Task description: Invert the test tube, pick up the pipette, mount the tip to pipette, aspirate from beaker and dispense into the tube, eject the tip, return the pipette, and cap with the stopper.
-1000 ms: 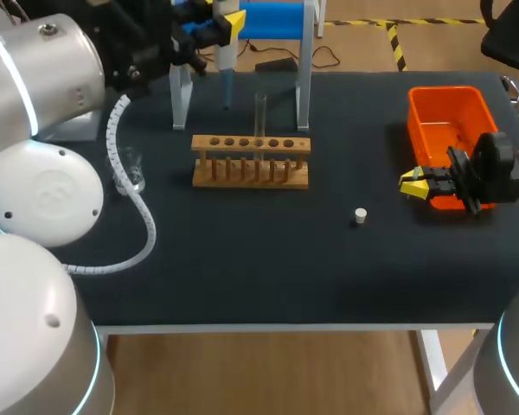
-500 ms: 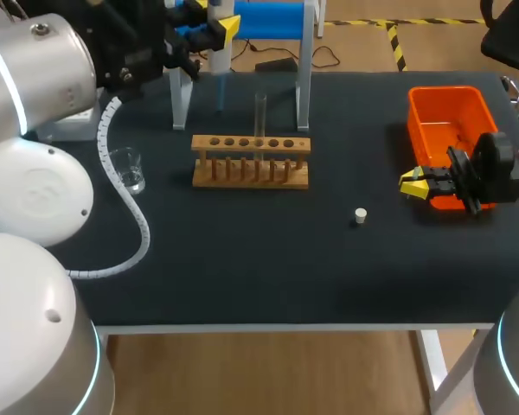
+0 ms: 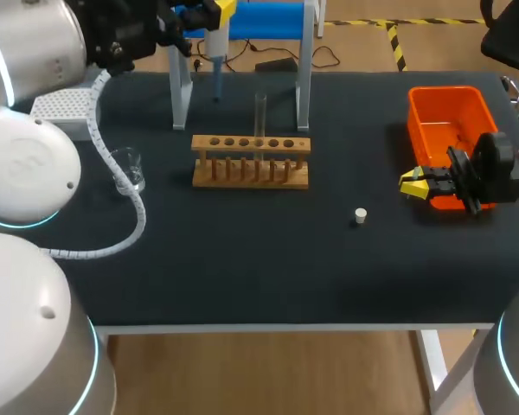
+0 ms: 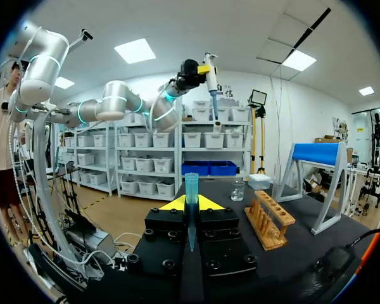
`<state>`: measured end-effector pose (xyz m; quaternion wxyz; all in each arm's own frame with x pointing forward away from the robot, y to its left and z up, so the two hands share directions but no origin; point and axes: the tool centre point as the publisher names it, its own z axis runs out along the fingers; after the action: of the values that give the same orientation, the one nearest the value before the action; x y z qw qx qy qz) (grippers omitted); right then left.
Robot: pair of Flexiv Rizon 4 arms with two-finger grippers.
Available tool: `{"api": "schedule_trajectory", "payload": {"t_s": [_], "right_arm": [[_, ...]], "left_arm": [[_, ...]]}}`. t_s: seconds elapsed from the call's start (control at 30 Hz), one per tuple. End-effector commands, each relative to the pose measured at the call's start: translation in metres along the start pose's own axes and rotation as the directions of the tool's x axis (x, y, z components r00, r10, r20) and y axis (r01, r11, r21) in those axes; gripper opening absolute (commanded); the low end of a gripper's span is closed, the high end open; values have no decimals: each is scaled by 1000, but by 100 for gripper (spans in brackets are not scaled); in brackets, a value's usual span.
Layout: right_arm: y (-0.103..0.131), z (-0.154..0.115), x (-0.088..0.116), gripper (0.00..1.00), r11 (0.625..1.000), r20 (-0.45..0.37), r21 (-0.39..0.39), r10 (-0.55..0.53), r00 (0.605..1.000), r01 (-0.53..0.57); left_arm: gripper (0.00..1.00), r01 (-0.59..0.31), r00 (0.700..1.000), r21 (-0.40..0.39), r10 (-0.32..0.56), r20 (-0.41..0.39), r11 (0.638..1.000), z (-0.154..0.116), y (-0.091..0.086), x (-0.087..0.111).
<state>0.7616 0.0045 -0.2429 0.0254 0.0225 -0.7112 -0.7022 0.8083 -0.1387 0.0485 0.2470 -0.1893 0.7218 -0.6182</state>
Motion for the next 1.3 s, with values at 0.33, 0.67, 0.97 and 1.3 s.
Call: {"api": "schedule_trajectory", "payload": {"t_s": [0.33, 0.67, 0.97, 1.3], "right_arm": [[0, 0, 1, 0, 1000, 1, 0, -1, 1000, 1], [0, 0, 1, 0, 1000, 1, 0, -1, 1000, 1], [0, 0, 1, 0, 1000, 1, 0, -1, 1000, 1], [0, 0, 1, 0, 1000, 1, 0, -1, 1000, 1]], "left_arm": [[0, 7, 592, 51, 37, -805, 999, 5, 3, -8], [0, 19, 518, 48, 31, -855, 999, 10, 8, 8], [0, -13, 604, 36, 37, -796, 999, 12, 7, 24], [0, -24, 806, -30, 1, -592, 999, 1, 0, 37]]}}
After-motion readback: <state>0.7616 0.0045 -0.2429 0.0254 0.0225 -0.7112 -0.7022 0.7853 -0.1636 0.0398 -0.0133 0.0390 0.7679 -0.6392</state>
